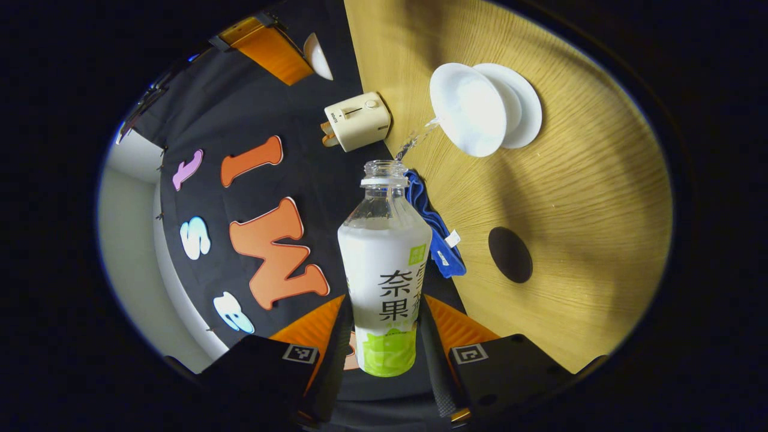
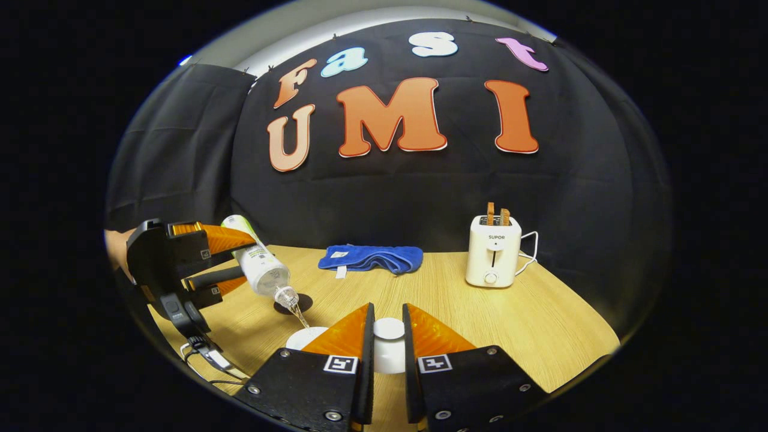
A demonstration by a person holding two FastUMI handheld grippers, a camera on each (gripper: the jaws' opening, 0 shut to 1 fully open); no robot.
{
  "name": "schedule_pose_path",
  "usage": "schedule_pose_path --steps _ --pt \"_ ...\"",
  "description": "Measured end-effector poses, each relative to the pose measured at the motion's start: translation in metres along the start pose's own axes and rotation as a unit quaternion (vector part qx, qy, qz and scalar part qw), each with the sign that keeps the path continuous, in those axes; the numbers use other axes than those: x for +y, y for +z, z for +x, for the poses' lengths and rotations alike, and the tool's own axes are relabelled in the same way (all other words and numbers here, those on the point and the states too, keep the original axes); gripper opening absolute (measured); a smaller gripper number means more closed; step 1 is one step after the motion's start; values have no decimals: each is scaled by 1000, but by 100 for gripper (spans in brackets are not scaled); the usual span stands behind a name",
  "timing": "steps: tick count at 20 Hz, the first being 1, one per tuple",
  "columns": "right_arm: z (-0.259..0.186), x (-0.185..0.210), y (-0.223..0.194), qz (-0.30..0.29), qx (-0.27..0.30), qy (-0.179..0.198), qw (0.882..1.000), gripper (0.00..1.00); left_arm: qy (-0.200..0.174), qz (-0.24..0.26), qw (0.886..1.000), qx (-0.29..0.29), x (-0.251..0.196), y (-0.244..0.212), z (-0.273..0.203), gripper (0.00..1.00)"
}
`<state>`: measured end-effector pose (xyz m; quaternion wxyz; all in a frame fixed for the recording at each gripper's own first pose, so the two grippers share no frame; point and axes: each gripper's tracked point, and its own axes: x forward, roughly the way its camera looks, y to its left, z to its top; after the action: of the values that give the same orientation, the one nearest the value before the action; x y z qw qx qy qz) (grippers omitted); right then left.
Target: Open the teacup lid with one hand, grasp the water bottle and pour water into the teacup with the other hand; after pouring, place the water bottle on the coaster and then close the teacup lid.
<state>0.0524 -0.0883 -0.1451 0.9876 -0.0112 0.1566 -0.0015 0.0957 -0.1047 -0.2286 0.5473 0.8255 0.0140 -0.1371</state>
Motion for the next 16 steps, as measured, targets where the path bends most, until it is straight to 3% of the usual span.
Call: schedule_pose_path --steps 12,16 --pt "-6 6 15 -2 -13 11 1000 22 39 66 997 15 11 3 -7 66" --pt "-4 9 13 0 -9 12 1000 22 35 82 996 8 11 5 -9 65"
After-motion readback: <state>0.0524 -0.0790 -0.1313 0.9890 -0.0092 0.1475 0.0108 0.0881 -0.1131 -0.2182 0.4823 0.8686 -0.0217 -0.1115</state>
